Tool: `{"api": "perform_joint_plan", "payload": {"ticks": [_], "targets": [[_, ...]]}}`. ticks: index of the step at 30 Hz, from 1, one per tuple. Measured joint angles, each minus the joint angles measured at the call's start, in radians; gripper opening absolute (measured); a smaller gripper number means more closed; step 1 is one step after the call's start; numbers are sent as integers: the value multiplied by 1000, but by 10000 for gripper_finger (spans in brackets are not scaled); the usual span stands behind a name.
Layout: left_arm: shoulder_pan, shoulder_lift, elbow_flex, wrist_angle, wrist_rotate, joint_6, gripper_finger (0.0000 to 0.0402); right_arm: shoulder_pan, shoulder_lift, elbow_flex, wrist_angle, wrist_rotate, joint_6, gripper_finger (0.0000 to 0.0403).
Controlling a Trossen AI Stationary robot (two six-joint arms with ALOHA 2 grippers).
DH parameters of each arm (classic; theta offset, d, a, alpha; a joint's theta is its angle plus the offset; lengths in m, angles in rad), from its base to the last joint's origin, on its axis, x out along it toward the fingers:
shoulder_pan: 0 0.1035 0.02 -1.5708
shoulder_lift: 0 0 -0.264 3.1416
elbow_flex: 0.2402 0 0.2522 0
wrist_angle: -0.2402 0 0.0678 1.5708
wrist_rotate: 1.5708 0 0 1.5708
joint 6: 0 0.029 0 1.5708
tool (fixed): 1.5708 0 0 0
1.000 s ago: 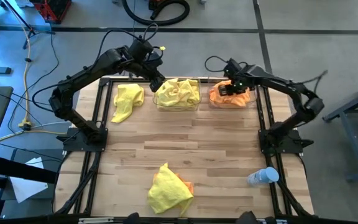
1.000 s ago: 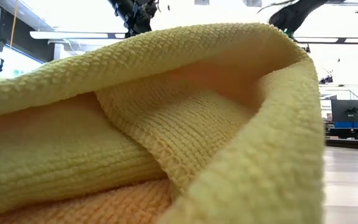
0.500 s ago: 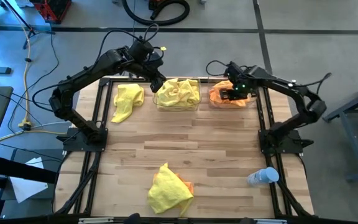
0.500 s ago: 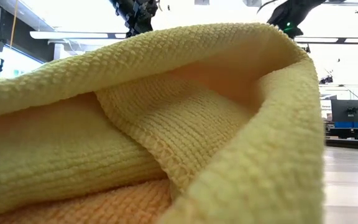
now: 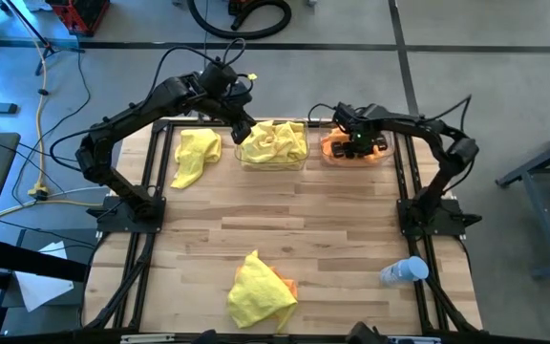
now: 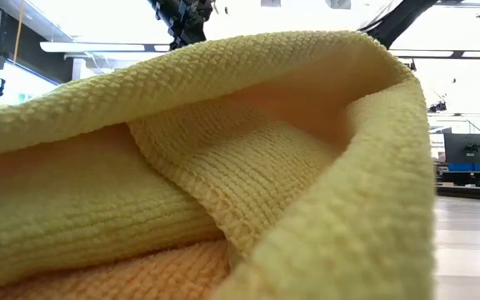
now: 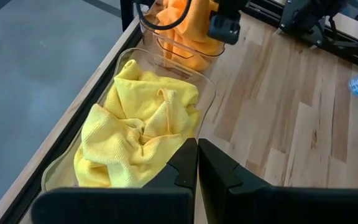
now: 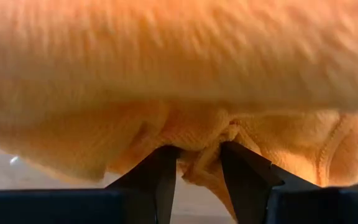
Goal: Sort microfiber towel by color & place in baskets
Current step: Put the orange microfiber cloth into the right transparent bin, then put the yellow microfiber cloth into the left transparent bin
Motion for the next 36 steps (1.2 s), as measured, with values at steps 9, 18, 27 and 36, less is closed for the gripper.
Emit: {"api": "perform_joint_plan", "payload": {"ticks": [9,18,27,36], "targets": [[-5,0,0,-21,5,-12,1,0,-24,0,-1,-5,-4,122],[-44,-1,0,-61,2,-9,1,0,-228,0,-17,9,-25,122],[-148,-2,0,-68,-70,-67,1,82,-437,-7,-20,110,-227,122],[-246,-1,0,-70,-250,-220,1,175,-685,-291,273,-105,-328,121]]}}
